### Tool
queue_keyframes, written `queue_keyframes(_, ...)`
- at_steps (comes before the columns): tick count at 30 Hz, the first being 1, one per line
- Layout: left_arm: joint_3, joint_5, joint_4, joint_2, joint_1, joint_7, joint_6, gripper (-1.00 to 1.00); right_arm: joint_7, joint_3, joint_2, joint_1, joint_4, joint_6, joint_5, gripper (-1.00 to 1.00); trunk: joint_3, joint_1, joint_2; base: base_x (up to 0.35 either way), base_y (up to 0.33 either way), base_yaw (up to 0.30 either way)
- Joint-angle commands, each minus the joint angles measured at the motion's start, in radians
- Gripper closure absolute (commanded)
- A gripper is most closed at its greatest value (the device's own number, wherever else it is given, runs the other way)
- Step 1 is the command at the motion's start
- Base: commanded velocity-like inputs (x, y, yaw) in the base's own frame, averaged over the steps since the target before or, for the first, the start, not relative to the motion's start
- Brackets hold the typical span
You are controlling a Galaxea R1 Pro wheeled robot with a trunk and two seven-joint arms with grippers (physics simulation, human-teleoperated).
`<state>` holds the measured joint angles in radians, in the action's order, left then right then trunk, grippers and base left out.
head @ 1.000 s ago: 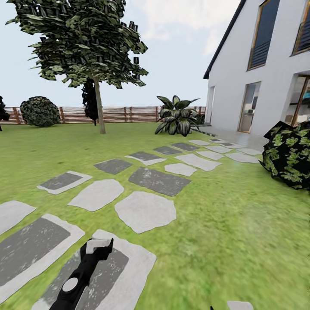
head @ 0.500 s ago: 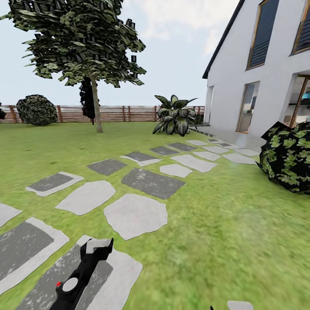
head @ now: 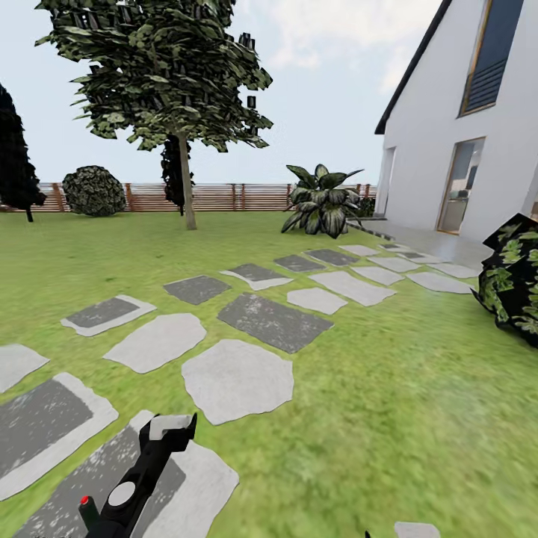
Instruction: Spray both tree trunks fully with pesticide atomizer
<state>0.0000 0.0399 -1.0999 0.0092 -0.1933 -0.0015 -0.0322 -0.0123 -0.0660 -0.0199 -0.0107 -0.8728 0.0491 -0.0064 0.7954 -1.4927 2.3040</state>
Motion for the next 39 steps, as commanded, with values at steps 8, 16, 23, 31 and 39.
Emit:
queue_keyframes(8, 0.0, 0.0, 0.0, 0.0, 0.0, 0.0, 0.0, -1.0, 0.0, 0.0, 0.0, 0.0, 0.0, 0.0, 0.0, -1.0, 0.0, 0.0, 0.0, 0.195, -0.269, 0.279)
queue_keyframes(16, 0.0, 0.0, 0.0, 0.0, 0.0, 0.0, 0.0, -1.0, 0.0, 0.0, 0.0, 0.0, 0.0, 0.0, 0.0, -1.0, 0.0, 0.0, 0.0, 0.196, -0.269, 0.279)
queue_keyframes(23, 0.0, 0.0, 0.0, 0.0, 0.0, 0.0, 0.0, -1.0, 0.0, 0.0, 0.0, 0.0, 0.0, 0.0, 0.0, -1.0, 0.0, 0.0, 0.0, 0.199, -0.269, 0.281)
queue_keyframes(31, 0.0, 0.0, 0.0, 0.0, 0.0, 0.0, 0.0, -1.0, 0.0, 0.0, 0.001, 0.0, 0.0, 0.0, 0.0, -1.0, 0.0, 0.0, 0.0, 0.199, -0.269, 0.282)
queue_keyframes(39, 0.0, 0.0, 0.0, 0.0, 0.0, 0.0, 0.0, -1.0, 0.0, 0.0, 0.0, 0.0, 0.0, 0.0, 0.0, -1.0, 0.0, 0.0, 0.0, 0.199, -0.269, 0.284)
